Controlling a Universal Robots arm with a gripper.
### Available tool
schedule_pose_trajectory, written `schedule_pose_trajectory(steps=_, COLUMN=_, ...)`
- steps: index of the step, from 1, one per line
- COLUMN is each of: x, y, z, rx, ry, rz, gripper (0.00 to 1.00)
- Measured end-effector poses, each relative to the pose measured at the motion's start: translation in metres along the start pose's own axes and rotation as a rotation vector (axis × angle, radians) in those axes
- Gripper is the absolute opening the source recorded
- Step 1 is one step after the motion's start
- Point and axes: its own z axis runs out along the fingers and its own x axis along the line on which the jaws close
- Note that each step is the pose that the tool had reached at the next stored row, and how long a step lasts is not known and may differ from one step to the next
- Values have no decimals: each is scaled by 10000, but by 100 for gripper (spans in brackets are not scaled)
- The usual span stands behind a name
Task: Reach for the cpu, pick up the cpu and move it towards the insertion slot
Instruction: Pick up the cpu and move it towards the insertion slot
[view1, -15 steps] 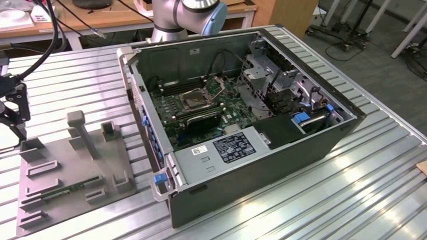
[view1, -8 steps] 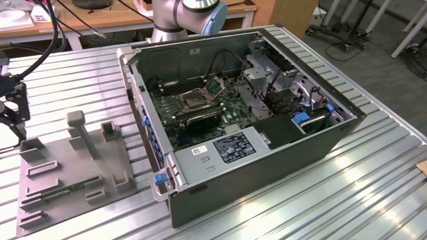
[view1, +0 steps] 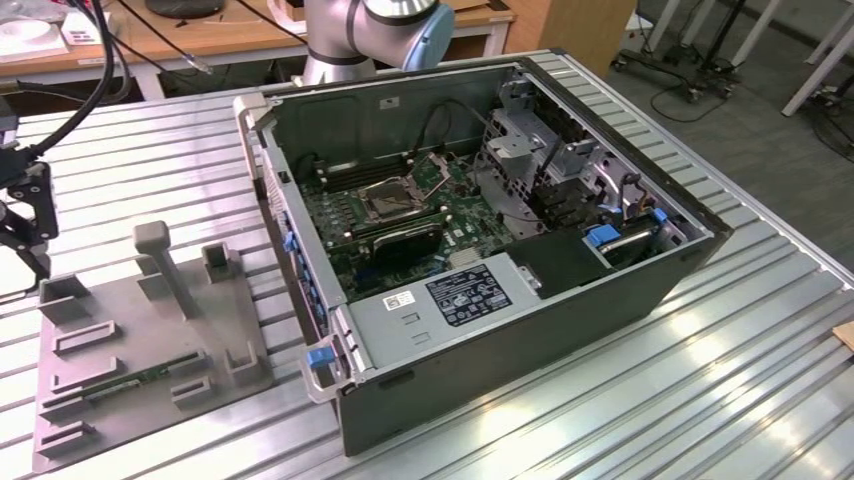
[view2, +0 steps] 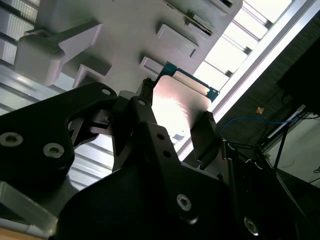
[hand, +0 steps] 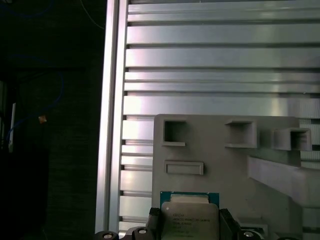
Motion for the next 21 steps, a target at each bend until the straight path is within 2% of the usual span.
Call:
schedule_pose_trajectory(steps=4, x=0, y=2, z=-36, rx=0, ry=0, rz=0, gripper=54)
schedule_pose_trajectory(steps=12, x=0, y=2, z=-47, rx=1, ry=2, rz=0, gripper=54)
schedule_pose_trajectory(steps=21, x=0, y=4, z=-104, rx=0, ry=-1, rz=0, gripper=54)
